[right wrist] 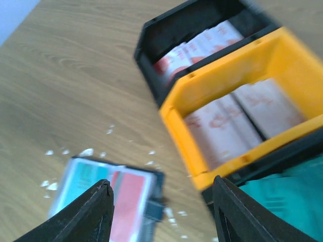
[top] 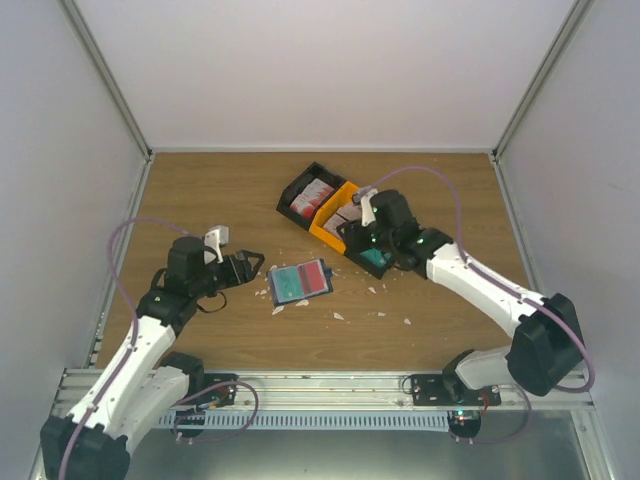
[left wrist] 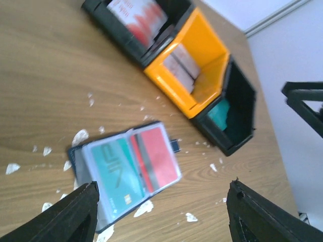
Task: Put the credit cards into the card holder
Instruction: Insert the credit card into the card holder, then pick up the credit card from the storage box.
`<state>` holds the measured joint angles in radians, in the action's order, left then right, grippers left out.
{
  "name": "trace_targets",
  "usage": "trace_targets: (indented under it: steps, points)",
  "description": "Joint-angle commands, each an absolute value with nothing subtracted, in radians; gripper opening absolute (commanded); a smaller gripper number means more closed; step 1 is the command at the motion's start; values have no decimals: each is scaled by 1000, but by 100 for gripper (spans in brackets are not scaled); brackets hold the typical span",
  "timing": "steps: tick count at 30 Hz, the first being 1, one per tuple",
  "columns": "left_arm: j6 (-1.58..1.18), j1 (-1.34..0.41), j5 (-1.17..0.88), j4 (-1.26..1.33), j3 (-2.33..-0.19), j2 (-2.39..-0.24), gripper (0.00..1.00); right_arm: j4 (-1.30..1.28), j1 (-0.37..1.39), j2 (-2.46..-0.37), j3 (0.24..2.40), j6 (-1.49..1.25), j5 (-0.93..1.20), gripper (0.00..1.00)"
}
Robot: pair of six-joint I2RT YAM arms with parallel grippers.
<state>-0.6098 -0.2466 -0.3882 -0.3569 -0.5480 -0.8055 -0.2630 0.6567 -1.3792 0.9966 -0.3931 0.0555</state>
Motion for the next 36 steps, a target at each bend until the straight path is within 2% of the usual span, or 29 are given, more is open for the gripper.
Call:
trace_targets:
  steps: [1,8,16,24,27,36]
  points:
    - [-591,-250,-404,-413,-609,-729,72,-482,578,-1373,1088,-141,77,56]
    - [-550,-249,-396,-398,-643,-741,75,-653,415,-1528,1225,-25,143,55]
    - [-612,-249,-455,-218,-565,-810,76,-722,365,-1705,1313,-5,141,40]
    - [-667,-250,-523,-18,-514,-900,75,-738,362,-1843,1338,-4,145,40]
    - [-667,-250,-521,22,-514,-938,75,-740,361,-1876,1342,-5,125,45]
    - [-641,-250,-529,46,-542,-1068,75,-752,364,-1951,1365,19,81,48]
